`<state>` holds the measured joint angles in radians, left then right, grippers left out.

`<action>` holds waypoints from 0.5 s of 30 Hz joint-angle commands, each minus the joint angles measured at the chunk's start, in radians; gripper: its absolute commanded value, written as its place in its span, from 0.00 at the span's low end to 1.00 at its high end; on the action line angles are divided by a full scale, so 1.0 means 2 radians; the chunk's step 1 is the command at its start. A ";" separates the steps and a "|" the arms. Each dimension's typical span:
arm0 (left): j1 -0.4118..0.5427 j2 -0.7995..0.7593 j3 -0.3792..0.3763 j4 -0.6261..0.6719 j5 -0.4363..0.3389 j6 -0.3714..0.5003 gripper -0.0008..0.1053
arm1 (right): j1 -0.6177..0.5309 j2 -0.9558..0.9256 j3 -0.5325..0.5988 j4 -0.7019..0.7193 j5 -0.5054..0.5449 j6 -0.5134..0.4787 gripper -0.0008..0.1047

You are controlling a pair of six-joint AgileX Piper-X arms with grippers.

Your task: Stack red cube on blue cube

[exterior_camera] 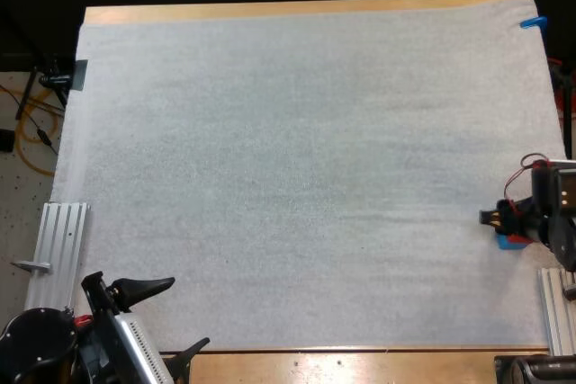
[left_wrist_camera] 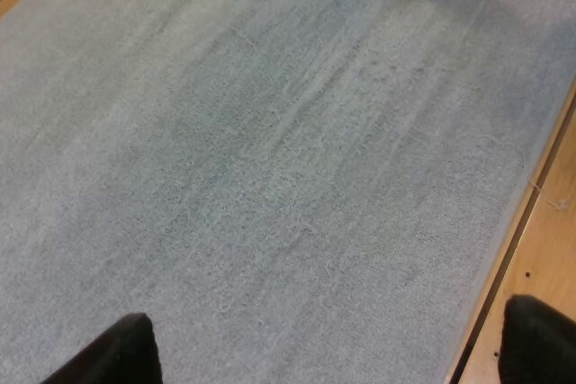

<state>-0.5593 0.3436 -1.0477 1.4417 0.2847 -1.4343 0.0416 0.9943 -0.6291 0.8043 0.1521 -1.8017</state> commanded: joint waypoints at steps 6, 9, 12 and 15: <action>-0.002 0.001 0.001 -0.036 0.002 -0.009 0.71 | 0.000 -0.074 -0.039 -0.008 -0.031 -0.048 0.62; -0.002 0.006 0.014 -0.094 -0.005 -0.044 0.71 | 0.000 -0.100 -0.053 -0.018 -0.044 -0.070 0.62; 0.000 0.026 0.027 -0.131 -0.044 -0.061 0.71 | 0.000 -0.106 -0.072 -0.022 -0.041 -0.070 0.62; 0.012 0.053 0.040 -0.176 -0.090 -0.070 0.71 | 0.000 -0.101 -0.092 -0.024 -0.042 -0.070 0.62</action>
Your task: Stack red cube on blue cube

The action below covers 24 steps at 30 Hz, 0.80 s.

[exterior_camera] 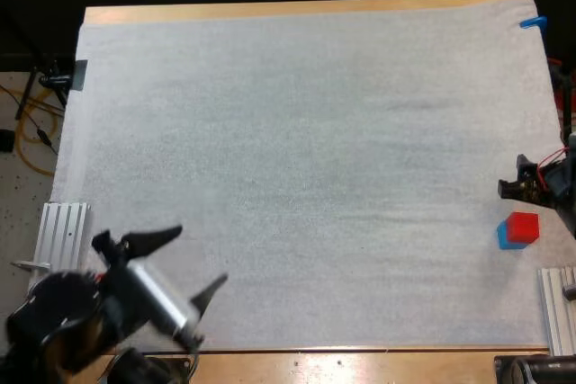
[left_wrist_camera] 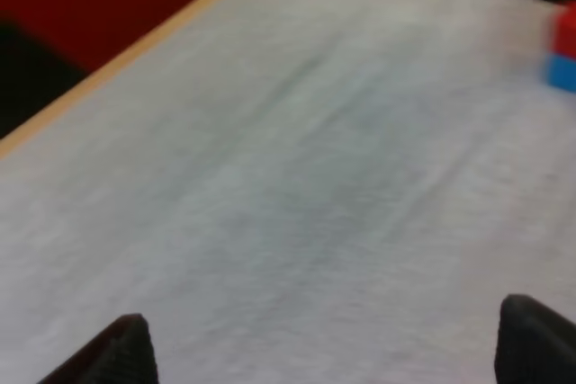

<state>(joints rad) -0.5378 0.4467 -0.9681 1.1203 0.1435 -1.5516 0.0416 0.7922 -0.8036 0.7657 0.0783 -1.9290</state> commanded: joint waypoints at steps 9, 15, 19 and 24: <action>0.141 0.068 0.002 -0.139 -0.026 -0.009 0.71 | 0.000 -0.004 -0.048 -0.015 -0.003 -0.006 0.62; 0.267 0.058 0.002 -0.151 -0.002 -0.005 0.71 | 0.000 -0.038 -0.058 -0.011 0.017 -0.008 0.62; 0.284 0.023 0.002 -0.150 0.044 -0.011 0.71 | 0.000 -0.078 -0.058 0.010 0.018 -0.006 0.62; 0.284 -0.041 0.002 -0.128 0.052 -0.003 0.71 | 0.000 -0.137 -0.047 0.031 0.018 0.011 0.62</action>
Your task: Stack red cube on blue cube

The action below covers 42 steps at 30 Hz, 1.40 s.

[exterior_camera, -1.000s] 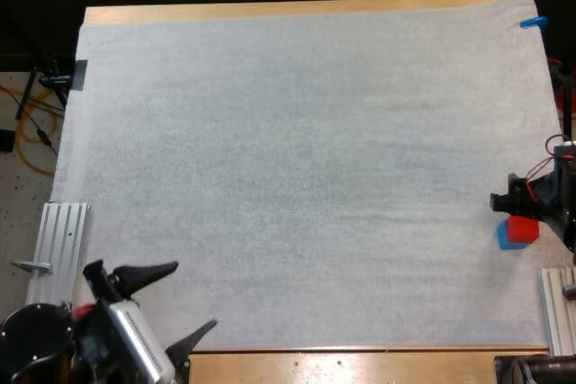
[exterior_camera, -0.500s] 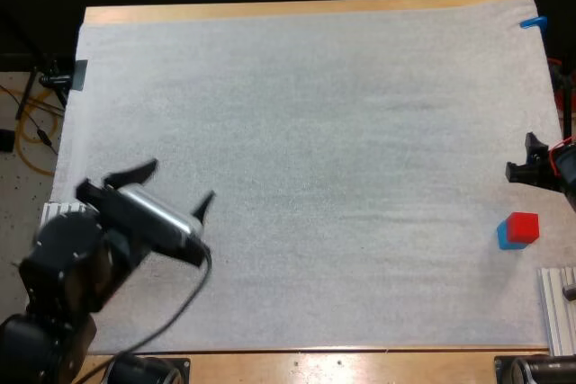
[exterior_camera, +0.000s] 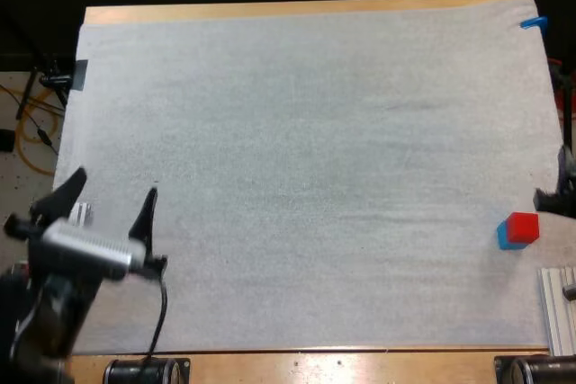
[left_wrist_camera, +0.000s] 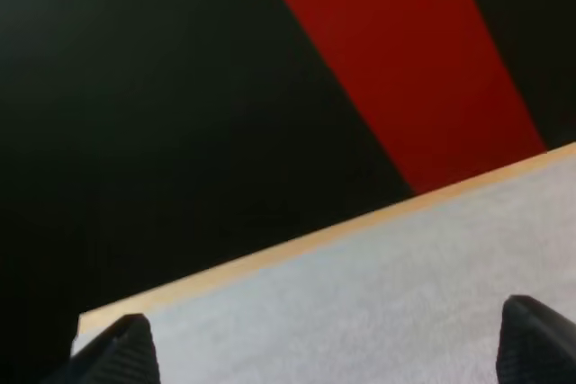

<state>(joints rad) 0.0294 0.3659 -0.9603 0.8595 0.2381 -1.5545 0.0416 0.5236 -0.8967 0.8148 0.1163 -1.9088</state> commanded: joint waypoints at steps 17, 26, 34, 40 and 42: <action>0.000 -0.242 0.051 0.154 0.040 0.009 0.71 | 0.000 -0.286 0.142 0.084 -0.037 0.025 0.62; 0.003 -0.258 0.116 0.156 0.015 0.003 0.71 | 0.000 -0.283 0.176 0.048 -0.063 0.023 0.62; 0.003 -0.257 0.220 0.083 0.015 -0.010 0.71 | 0.000 -0.283 0.199 0.049 -0.065 0.024 0.62; 0.003 -0.257 0.222 0.080 0.014 -0.012 0.71 | 0.000 -0.283 0.199 0.081 -0.065 0.024 0.62; 0.003 -0.257 0.222 0.080 0.014 -0.012 0.71 | 0.000 -0.283 0.199 0.081 -0.065 0.024 0.62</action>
